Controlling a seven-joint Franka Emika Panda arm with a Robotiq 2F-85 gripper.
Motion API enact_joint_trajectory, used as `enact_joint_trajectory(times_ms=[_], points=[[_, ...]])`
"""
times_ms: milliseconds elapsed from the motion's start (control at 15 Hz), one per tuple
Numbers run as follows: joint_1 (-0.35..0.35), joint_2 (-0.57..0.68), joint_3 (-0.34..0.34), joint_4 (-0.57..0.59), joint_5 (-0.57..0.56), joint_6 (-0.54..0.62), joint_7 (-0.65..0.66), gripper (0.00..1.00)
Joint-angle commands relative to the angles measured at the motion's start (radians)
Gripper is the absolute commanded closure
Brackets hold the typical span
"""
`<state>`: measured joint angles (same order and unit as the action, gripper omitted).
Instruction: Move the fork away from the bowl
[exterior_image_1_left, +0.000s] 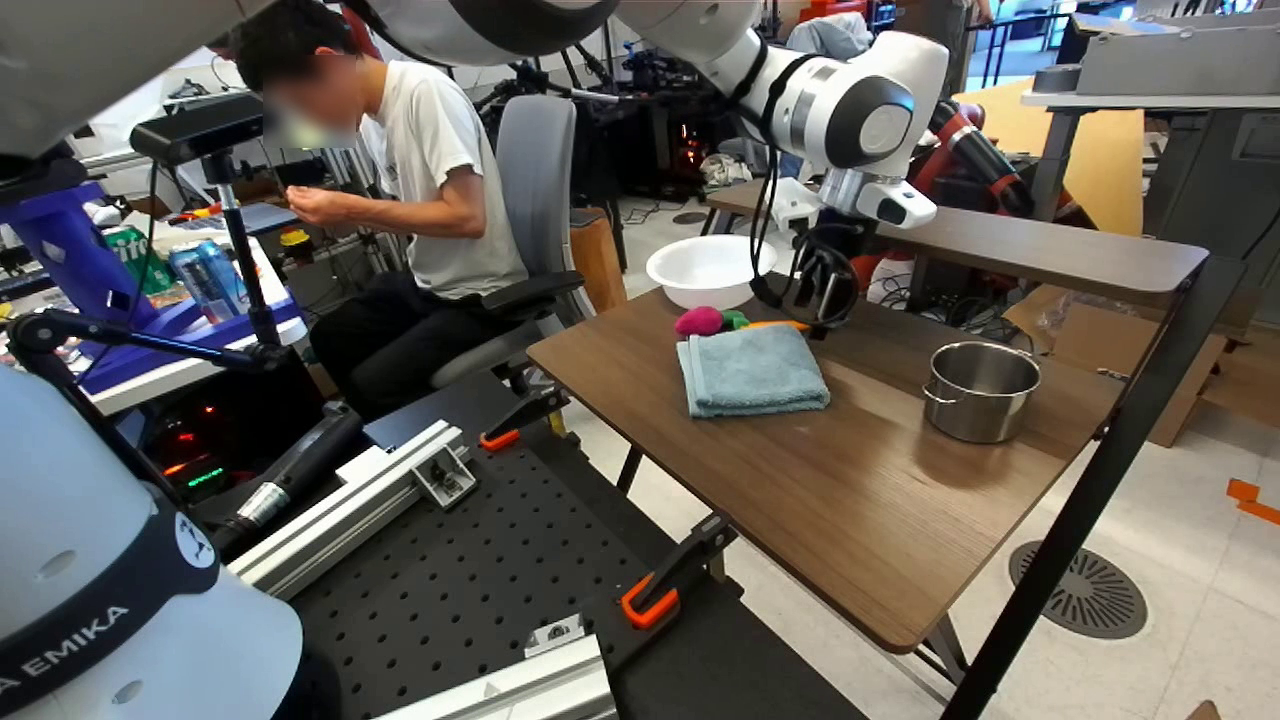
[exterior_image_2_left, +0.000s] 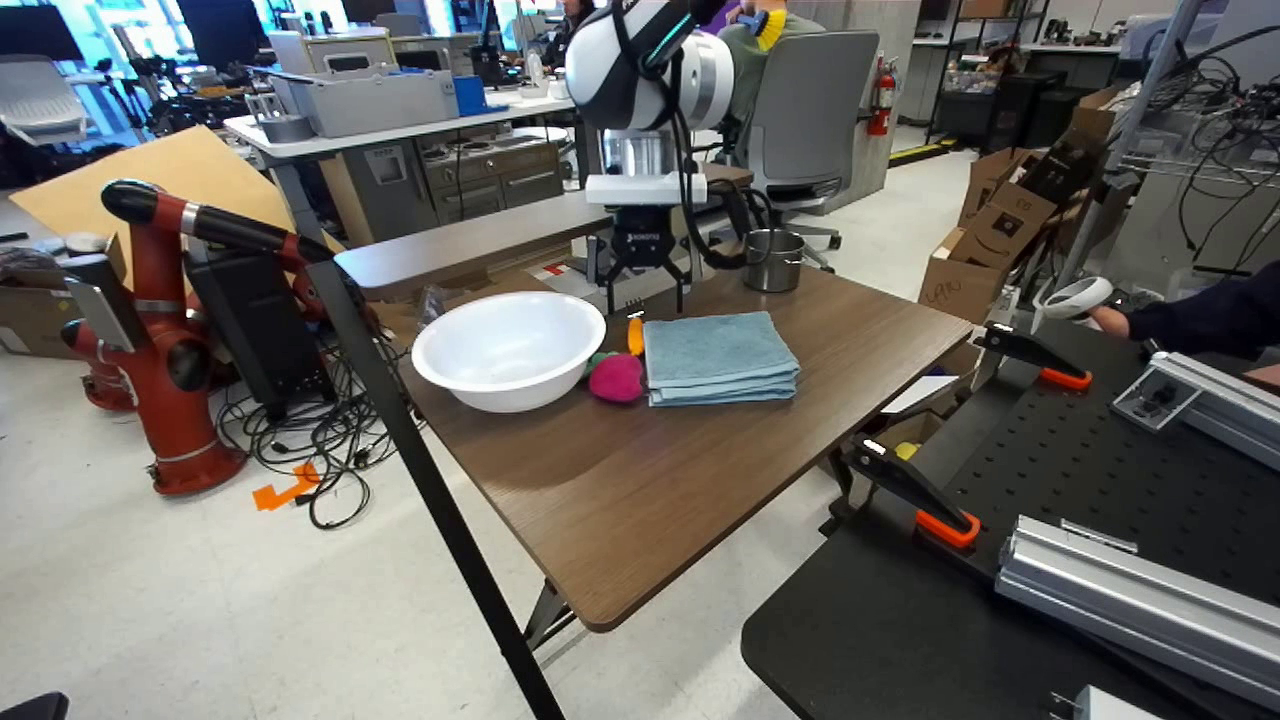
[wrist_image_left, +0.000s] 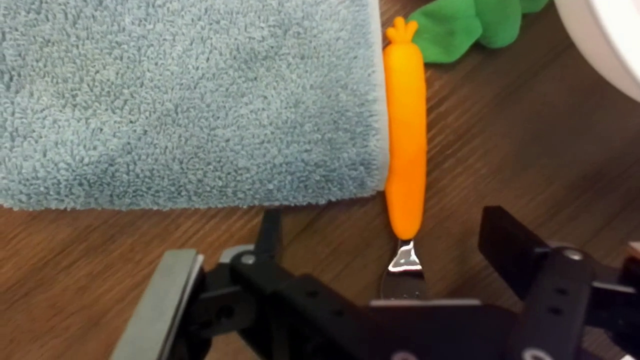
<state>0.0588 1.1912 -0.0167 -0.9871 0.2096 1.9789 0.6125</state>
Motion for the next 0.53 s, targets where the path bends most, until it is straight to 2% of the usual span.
enact_joint_trajectory(times_ms=[0,67,467], points=[[0.001,0.045,-0.014,0.077,-0.012,-0.051,0.025,0.12],[0.000,0.048,-0.016,0.080,-0.014,-0.054,0.022,0.26],[0.005,0.060,-0.020,0.104,-0.021,-0.057,0.026,0.73]])
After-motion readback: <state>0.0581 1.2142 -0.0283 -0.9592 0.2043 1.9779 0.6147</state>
